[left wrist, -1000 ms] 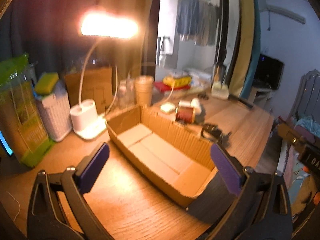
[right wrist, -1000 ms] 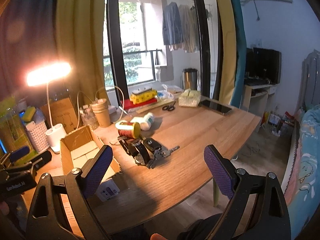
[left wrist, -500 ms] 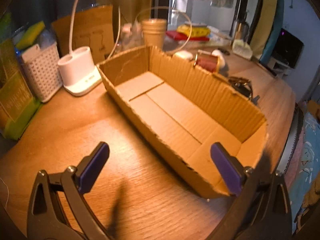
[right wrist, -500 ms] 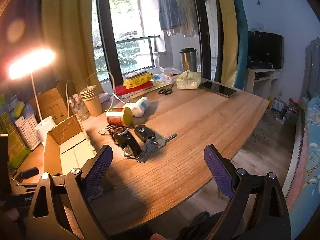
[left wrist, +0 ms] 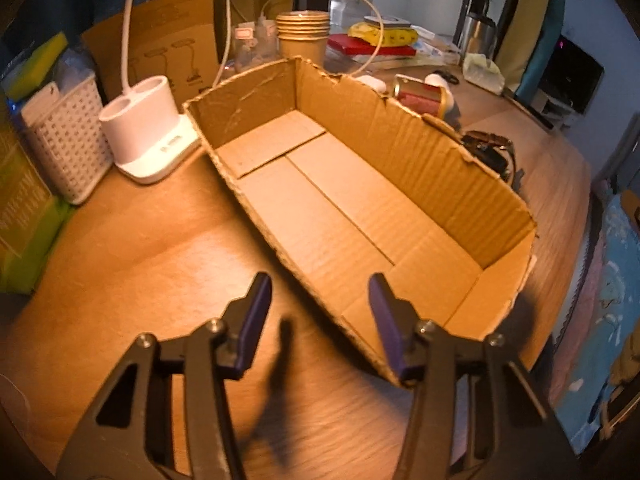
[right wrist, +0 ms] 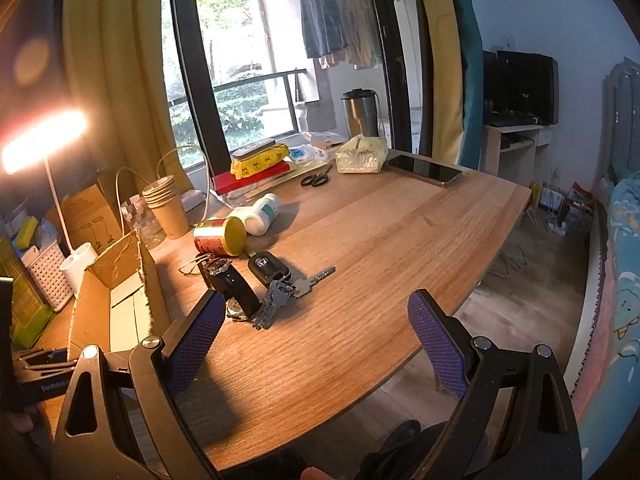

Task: Organize rigid objects
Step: 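Move the left tool to the cardboard box while the right tool reaches toward the watch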

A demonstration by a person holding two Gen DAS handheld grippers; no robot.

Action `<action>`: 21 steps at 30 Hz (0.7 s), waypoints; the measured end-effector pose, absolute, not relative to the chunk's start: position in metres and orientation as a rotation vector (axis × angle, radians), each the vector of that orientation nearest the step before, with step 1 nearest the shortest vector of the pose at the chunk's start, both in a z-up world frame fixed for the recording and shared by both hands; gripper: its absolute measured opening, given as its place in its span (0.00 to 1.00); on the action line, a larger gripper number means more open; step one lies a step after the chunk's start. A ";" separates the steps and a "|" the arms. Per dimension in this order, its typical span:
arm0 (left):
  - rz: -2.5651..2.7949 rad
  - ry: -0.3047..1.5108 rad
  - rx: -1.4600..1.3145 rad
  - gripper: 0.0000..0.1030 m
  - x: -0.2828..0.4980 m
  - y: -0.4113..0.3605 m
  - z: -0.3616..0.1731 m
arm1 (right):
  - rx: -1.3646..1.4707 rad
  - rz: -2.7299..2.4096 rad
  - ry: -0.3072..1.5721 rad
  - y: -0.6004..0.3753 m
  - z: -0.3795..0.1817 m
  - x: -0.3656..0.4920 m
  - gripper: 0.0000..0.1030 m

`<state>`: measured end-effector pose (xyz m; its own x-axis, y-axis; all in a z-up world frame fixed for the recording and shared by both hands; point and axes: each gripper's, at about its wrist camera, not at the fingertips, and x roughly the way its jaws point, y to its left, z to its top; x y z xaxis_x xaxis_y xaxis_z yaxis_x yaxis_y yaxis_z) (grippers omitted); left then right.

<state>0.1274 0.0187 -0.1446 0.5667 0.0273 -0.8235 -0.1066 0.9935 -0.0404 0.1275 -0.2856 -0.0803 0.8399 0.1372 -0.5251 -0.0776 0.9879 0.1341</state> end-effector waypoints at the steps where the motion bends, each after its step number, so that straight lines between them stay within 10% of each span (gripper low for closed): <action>1: 0.080 0.969 -0.074 0.50 0.126 0.022 -0.143 | 0.109 0.113 0.563 -0.286 -0.080 0.127 0.92; 21: 0.042 0.896 0.111 0.50 0.127 0.086 -0.134 | 0.004 0.149 0.607 -0.246 -0.080 0.132 0.92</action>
<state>0.1274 0.0860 -0.1337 0.6242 0.0829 -0.7769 0.0100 0.9934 0.1141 0.1323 -0.2456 -0.0801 0.8109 0.1404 -0.5681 -0.1379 0.9893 0.0476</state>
